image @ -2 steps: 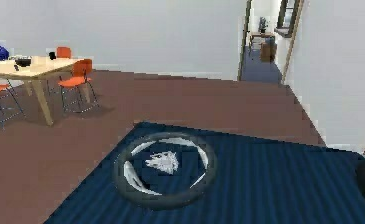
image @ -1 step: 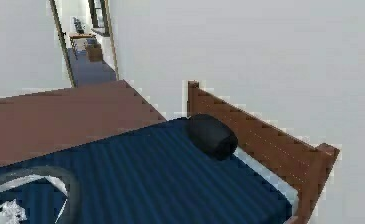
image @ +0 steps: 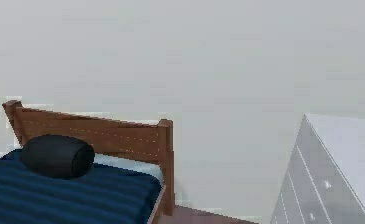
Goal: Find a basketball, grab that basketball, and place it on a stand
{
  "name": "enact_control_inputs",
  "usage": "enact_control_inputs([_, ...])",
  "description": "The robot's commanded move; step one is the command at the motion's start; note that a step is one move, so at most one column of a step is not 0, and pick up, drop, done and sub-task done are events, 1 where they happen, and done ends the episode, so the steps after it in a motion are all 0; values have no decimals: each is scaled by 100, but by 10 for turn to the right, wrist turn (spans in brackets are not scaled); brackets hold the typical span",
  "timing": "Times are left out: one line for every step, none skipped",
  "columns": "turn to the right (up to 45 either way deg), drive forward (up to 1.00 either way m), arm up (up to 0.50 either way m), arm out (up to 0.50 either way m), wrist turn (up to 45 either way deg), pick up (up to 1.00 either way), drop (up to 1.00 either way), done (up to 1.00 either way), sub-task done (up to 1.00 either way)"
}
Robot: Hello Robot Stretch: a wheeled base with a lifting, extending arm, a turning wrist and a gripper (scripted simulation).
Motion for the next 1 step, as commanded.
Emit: enact_control_inputs([120, 0, 0, 0, 0, 0, 0, 0, 0])
